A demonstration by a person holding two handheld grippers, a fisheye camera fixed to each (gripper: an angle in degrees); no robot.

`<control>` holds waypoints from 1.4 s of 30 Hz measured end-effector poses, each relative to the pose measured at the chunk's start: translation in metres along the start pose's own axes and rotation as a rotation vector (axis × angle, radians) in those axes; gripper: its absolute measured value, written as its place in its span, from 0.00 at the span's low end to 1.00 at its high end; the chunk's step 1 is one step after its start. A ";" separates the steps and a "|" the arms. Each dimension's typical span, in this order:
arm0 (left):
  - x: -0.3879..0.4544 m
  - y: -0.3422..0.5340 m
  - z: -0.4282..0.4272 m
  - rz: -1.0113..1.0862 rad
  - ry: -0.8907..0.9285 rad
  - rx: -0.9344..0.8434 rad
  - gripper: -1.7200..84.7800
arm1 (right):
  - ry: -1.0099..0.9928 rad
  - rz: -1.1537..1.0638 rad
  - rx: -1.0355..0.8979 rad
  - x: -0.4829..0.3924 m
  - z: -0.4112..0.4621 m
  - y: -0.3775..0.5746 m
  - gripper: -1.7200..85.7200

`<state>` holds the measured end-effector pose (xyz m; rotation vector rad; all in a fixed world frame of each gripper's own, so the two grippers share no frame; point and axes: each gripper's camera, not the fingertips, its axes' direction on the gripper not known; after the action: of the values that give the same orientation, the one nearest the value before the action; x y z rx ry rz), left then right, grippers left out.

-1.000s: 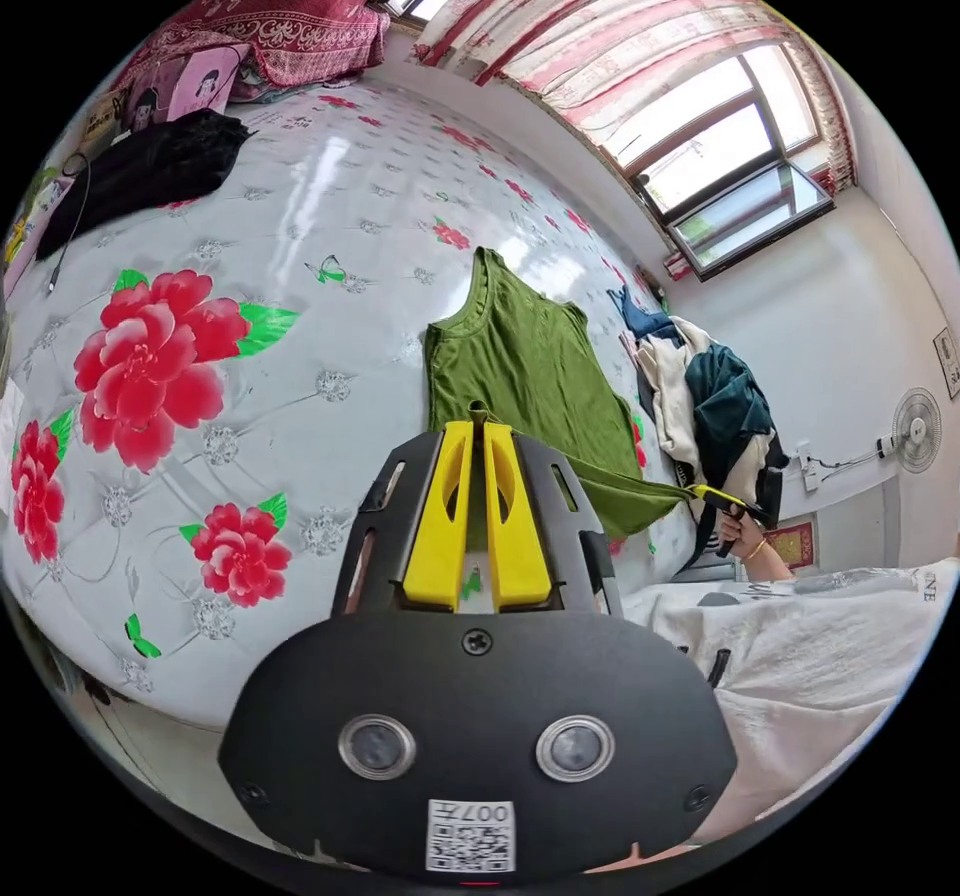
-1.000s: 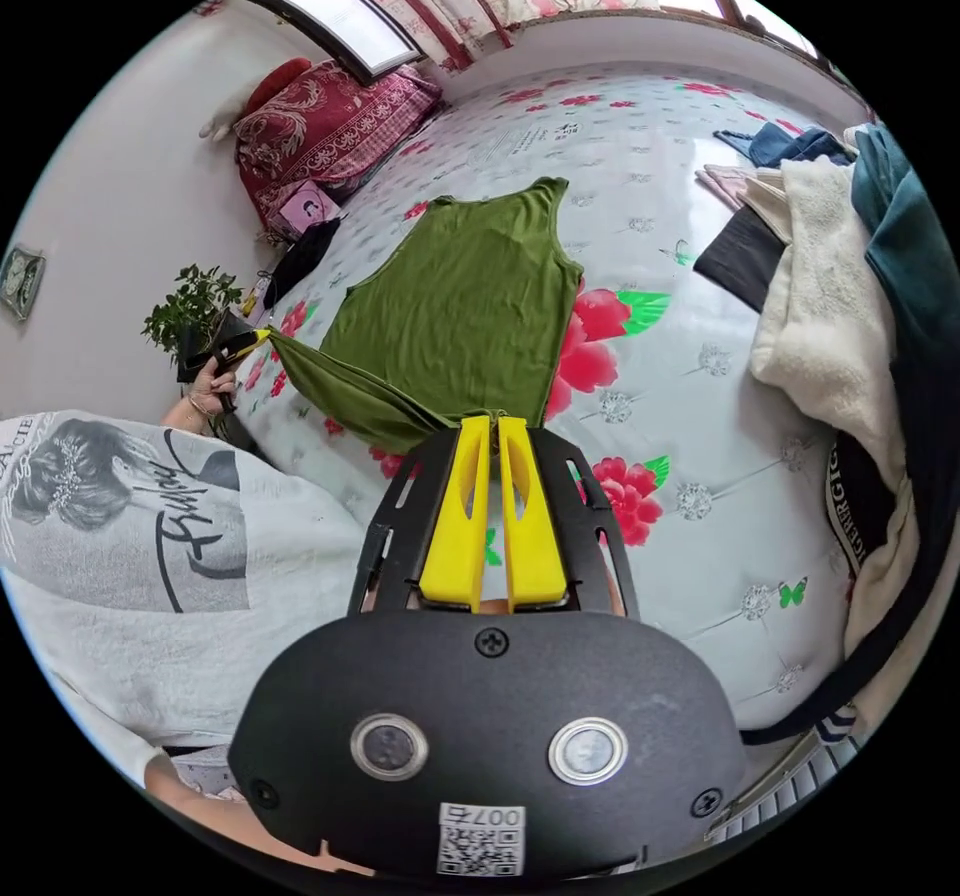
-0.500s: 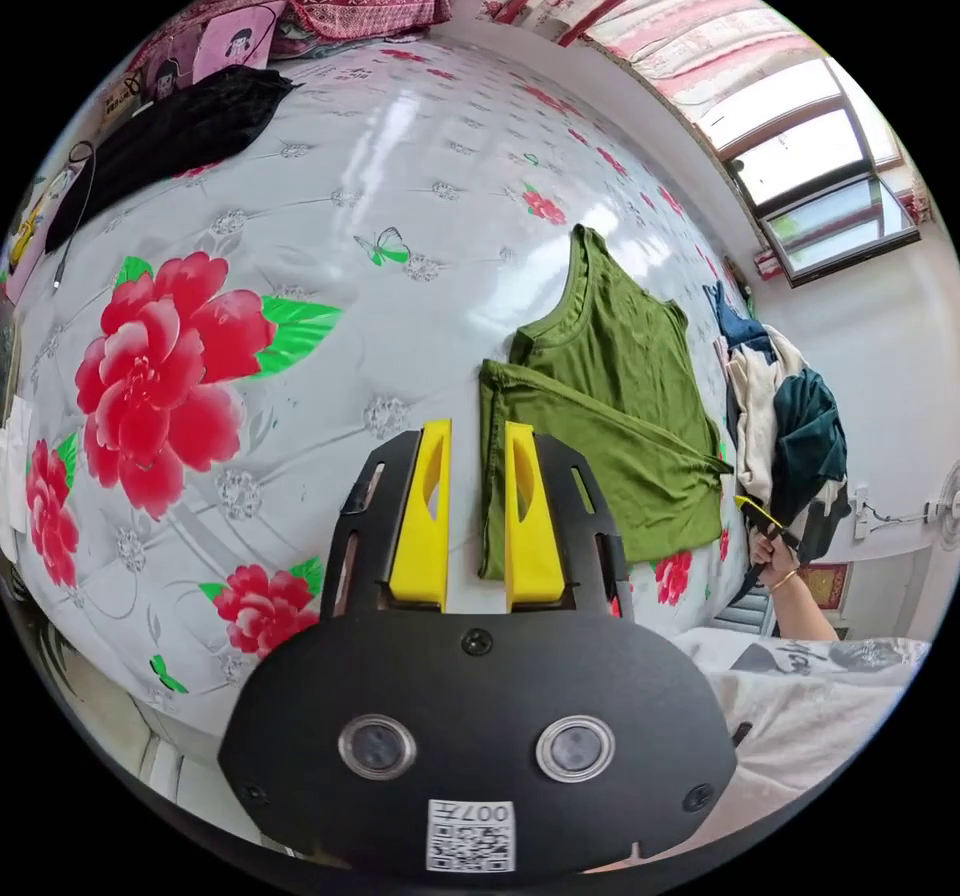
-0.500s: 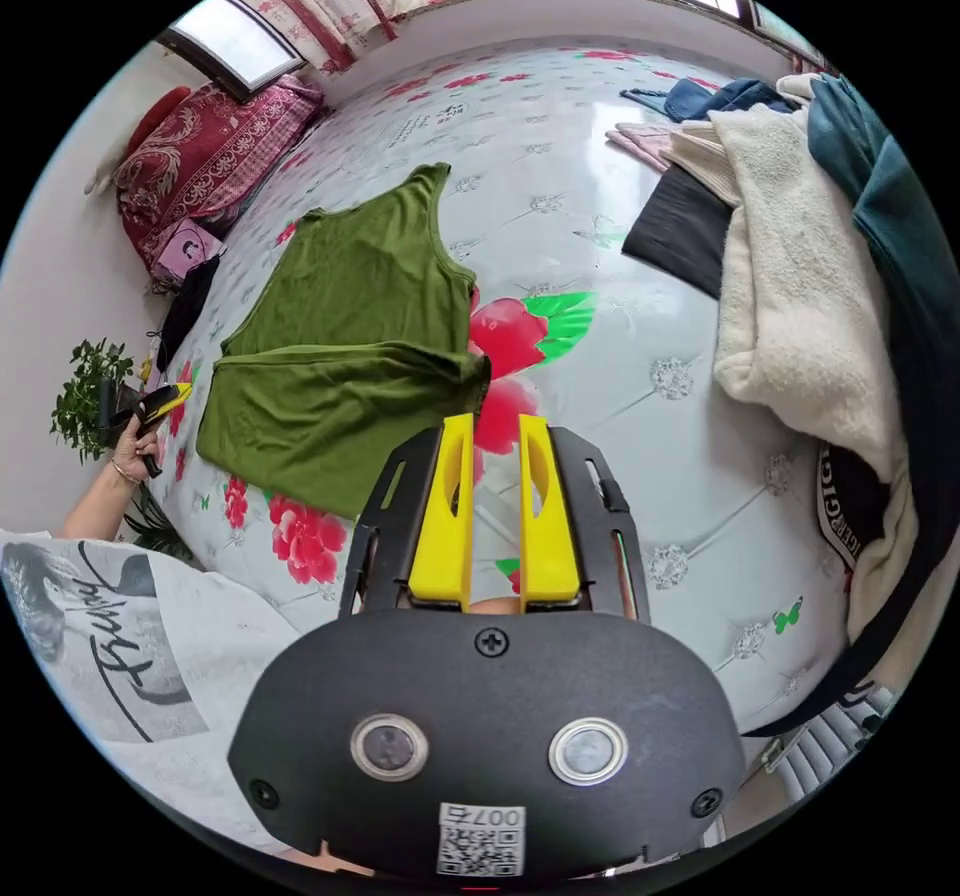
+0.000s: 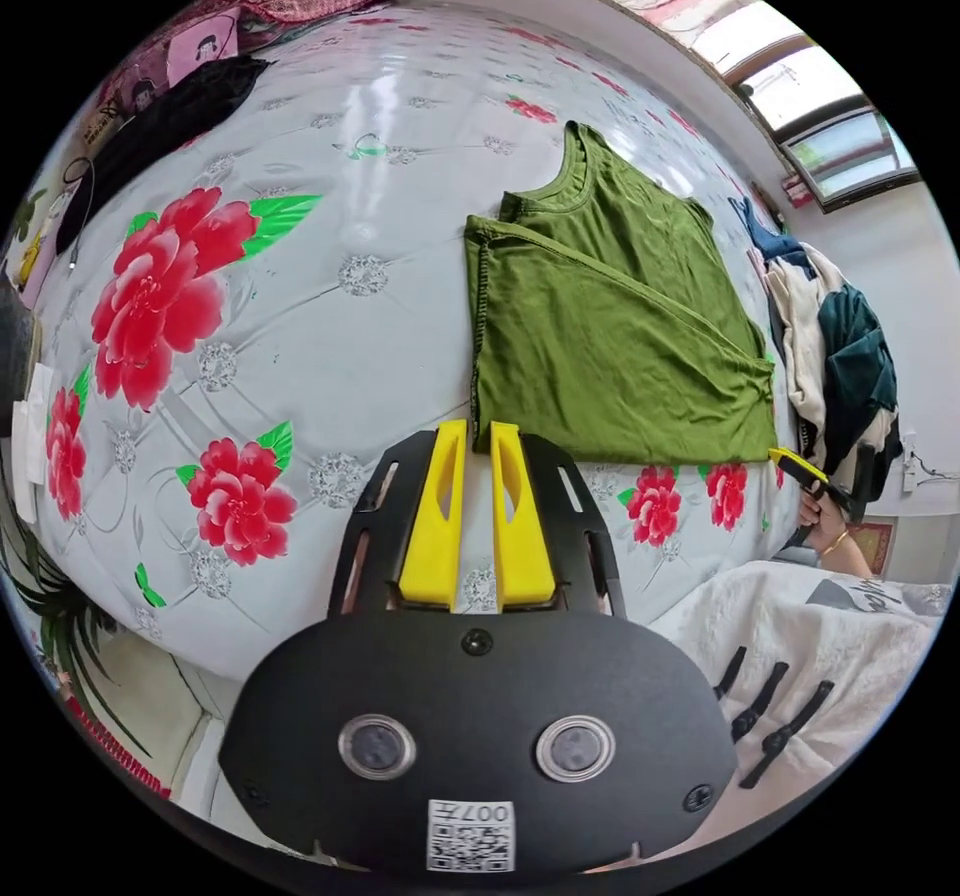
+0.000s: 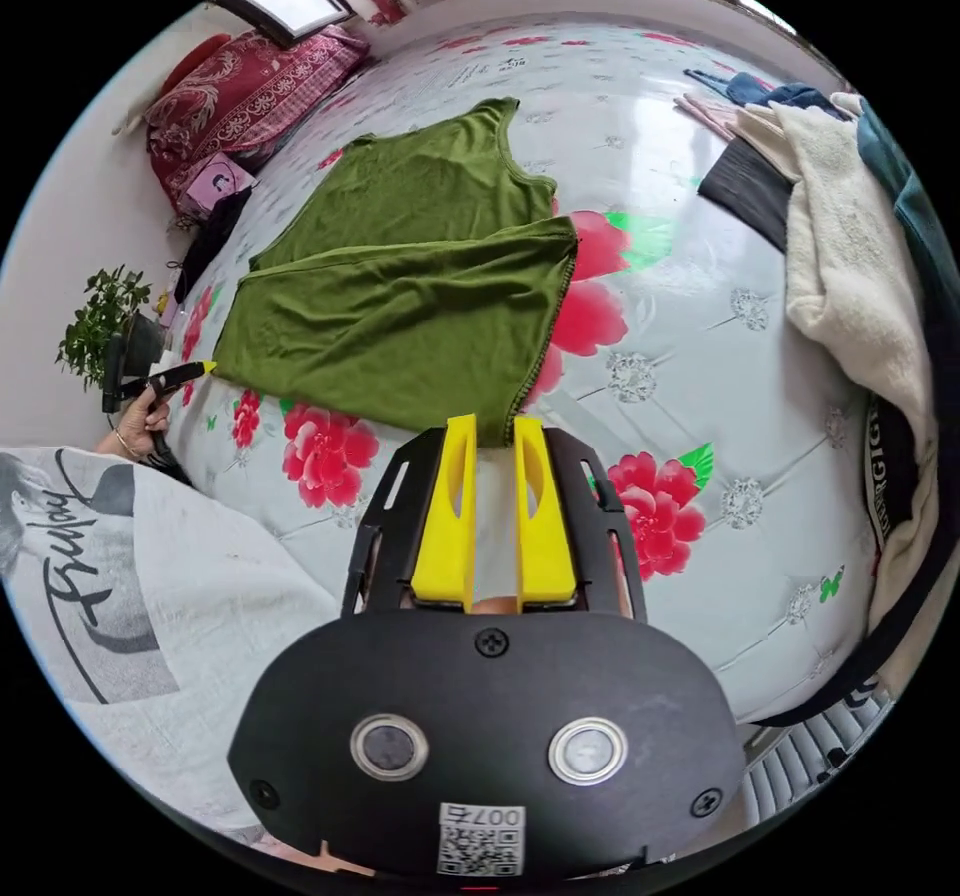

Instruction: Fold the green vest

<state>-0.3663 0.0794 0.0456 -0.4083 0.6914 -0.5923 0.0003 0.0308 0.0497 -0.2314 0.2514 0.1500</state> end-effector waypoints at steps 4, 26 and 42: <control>-0.020 -0.008 -0.006 -0.037 0.123 -0.019 0.01 | -0.038 -0.017 -0.008 0.005 -0.006 -0.002 0.02; -0.125 -0.003 -0.127 -0.232 0.678 0.003 0.01 | -0.744 0.350 0.126 0.156 -0.113 0.093 0.02; -0.137 -0.168 -0.063 -0.412 0.479 0.207 0.08 | -0.398 0.514 0.364 0.188 -0.063 -0.048 0.05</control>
<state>-0.5571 0.0280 0.1551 -0.2128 0.9994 -1.1649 0.1743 -0.0088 -0.0495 0.2317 -0.0665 0.6453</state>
